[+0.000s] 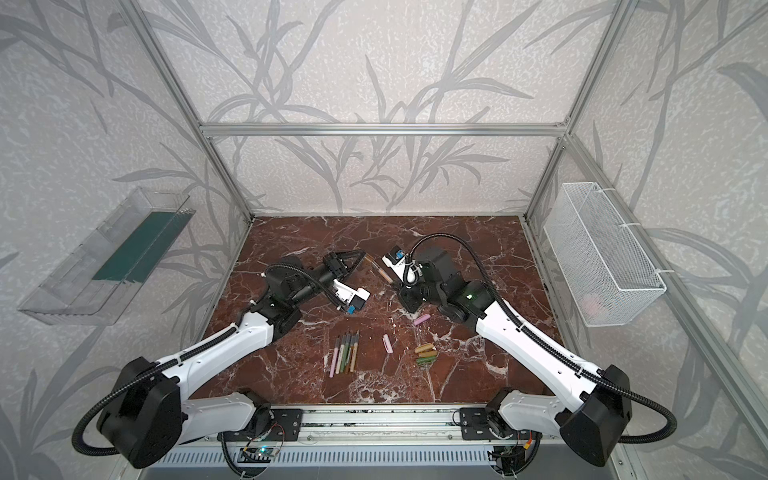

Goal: Insert the pens into the pen caps
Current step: 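Push the pen into the cap with the right gripper toward the left gripper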

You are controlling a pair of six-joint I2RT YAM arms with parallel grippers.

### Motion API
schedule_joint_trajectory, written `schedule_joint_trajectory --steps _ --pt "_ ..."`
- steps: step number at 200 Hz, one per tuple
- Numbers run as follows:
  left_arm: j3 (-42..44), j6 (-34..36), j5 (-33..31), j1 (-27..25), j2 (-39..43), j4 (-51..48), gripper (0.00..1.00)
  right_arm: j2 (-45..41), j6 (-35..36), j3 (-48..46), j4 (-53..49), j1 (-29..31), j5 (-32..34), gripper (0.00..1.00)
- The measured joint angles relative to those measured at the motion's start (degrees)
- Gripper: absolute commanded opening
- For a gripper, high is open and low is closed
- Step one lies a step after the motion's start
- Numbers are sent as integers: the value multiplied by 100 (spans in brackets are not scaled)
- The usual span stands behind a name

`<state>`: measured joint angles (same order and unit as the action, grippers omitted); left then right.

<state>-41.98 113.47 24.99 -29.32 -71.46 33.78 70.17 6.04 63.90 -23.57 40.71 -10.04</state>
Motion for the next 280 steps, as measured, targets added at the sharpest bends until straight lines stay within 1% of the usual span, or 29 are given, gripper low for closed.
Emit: schedule_joint_trajectory --steps 68,139,165,215,280 --pt "-20 92 -136 -118 -33 -96 0 79 -4 0 -33 13 44 0" --pt "-234 219 -527 -393 -275 -472 0 229 -48 66 -219 22 238 0" --pt "-282 210 -546 -483 -389 -603 0 223 -46 59 -173 22 269 0" --pt "-348 208 -595 -610 -568 -551 0 223 -61 59 -358 22 444 0" --pt "-584 243 -1095 -933 -706 -883 0 223 -197 44 -507 15 597 0"
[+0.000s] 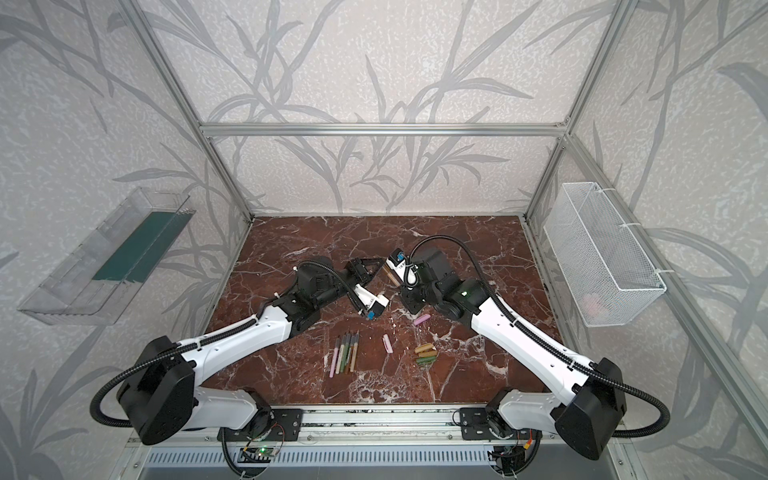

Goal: Insert the pens into the pen caps
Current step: 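Push the pen into the cap with the right gripper toward the left gripper, then open the right gripper and draw it back while the left gripper holds the capped pen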

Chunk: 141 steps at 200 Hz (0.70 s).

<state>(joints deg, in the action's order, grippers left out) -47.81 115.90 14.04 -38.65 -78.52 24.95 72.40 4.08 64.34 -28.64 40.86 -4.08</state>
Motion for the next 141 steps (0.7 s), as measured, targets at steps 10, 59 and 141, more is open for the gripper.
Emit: schedule_joint_trajectory --steps 10,59,141 --pt "-26 2 -61 -33 -7 -66 0 -9 -9 -26 11 0 28 0" --pt "-46 31 -835 -490 -20 -151 0 -105 -92 -188 -17 -168 -164 0" --pt "472 116 -1823 -1300 94 48 0 -273 -151 -437 -76 -192 -522 0"
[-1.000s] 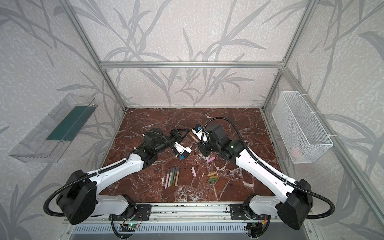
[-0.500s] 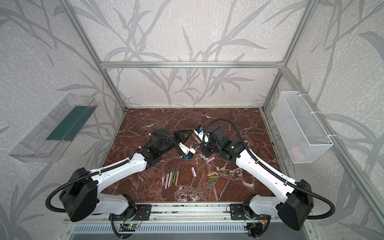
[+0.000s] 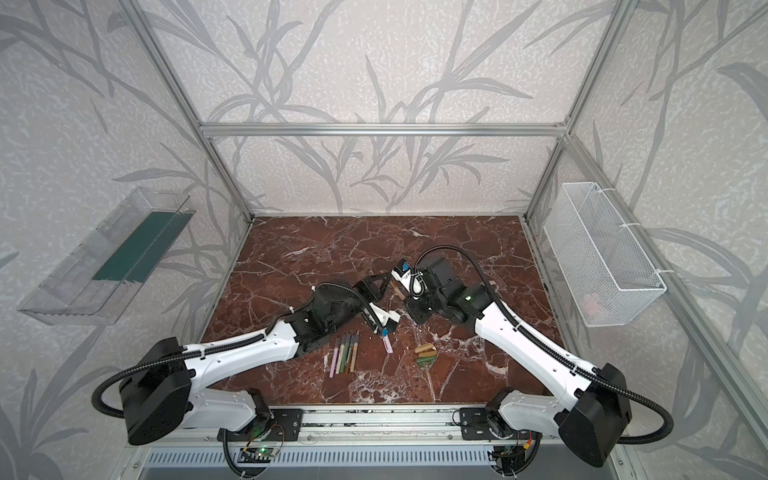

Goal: Insert the pens into the pen caps
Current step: 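Open the right gripper and draw it back while the left gripper holds the capped pen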

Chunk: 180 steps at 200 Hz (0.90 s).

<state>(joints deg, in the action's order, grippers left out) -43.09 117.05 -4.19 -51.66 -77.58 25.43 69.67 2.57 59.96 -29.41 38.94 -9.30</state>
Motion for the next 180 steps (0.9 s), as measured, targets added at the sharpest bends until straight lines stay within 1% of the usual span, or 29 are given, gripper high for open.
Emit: schedule_joint_trajectory --steps 11,29,42,62,64,68,75,82,112,126,133,146,153,163,180 --pt "87 -66 323 -225 -15 -122 0 -59 -24 15 586 0 -26 0" --pt "122 -192 820 -496 11 -271 0 -190 -66 28 1156 0 -70 0" --pt "122 -251 1025 -470 74 -271 0 -260 -83 28 1357 0 -98 0" --pt "122 -304 1154 -302 173 -229 0 -306 -83 28 1482 0 -118 0" --pt "122 -308 1169 -282 179 -227 0 -306 -83 28 1482 0 -114 2" --pt "122 -323 1185 -245 190 -225 0 -308 -83 28 1482 0 -94 10" --pt "122 -348 1209 -188 203 -232 0 -310 -105 28 1464 0 -26 28" --pt "122 -374 1231 -116 208 -236 0 -313 -111 31 1443 0 48 41" --pt "120 -623 1268 271 210 -358 0 -509 -136 -28 1451 0 503 66" --pt "111 -841 1211 529 216 -586 0 -802 -164 -240 1558 0 750 75" --pt "92 -970 1167 658 219 -763 0 -981 -184 -382 1620 -15 876 76" --pt "-76 -1403 1071 949 214 -1375 0 -1220 -243 -605 1676 -76 1060 79" --pt "-221 -1703 953 1082 197 -1725 0 -1287 -286 -686 1681 -157 1106 89" --pt "-428 -2240 656 1217 127 -2011 0 -1316 -363 -778 1714 -304 1154 92" --pt "-669 -3252 -240 1335 -68 -2194 0 -1287 -507 -929 1759 -540 1237 95"
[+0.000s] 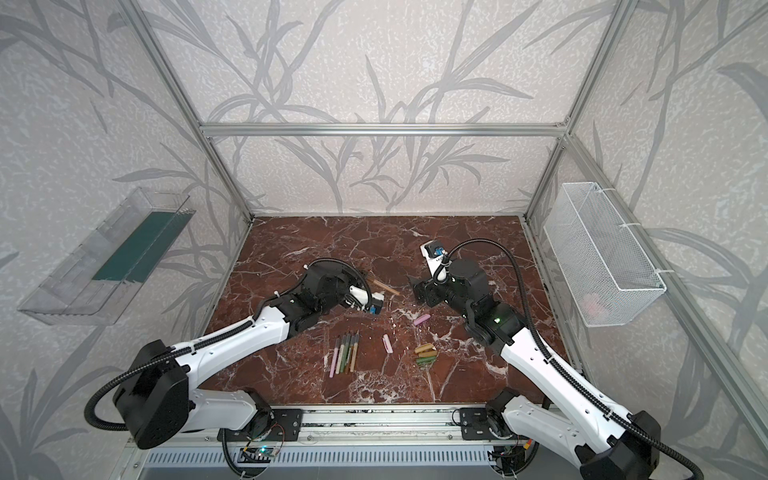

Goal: Insert the pens into the pen caps
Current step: 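Open the right gripper and draw it back while the left gripper holds the capped pen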

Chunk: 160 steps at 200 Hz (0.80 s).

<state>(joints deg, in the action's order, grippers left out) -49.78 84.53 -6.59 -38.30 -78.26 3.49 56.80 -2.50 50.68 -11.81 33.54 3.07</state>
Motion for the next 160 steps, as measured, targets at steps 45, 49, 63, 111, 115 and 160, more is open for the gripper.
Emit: schedule_joint_trajectory --steps 45,49,63,111,115,160 --pt "-791 -3333 -1071 474 -719 -1709 0 216 -461 -144 39 -186 208 99" --pt "-804 -3539 -1099 540 -748 -1792 0 251 -503 -144 42 -190 208 99" --pt "-811 -4225 -1143 774 -831 -2085 0 382 -608 -142 44 -190 221 99" --pt "-1169 -5421 -542 1703 -1716 -2662 0 964 -997 -133 33 -201 442 99" --pt "-1235 -5471 -498 1749 -1814 -2686 0 1023 -1008 -125 31 -201 439 99" --pt "-1834 -5781 -223 2111 -2675 -2966 1 1386 -1307 -92 -28 -254 378 99"
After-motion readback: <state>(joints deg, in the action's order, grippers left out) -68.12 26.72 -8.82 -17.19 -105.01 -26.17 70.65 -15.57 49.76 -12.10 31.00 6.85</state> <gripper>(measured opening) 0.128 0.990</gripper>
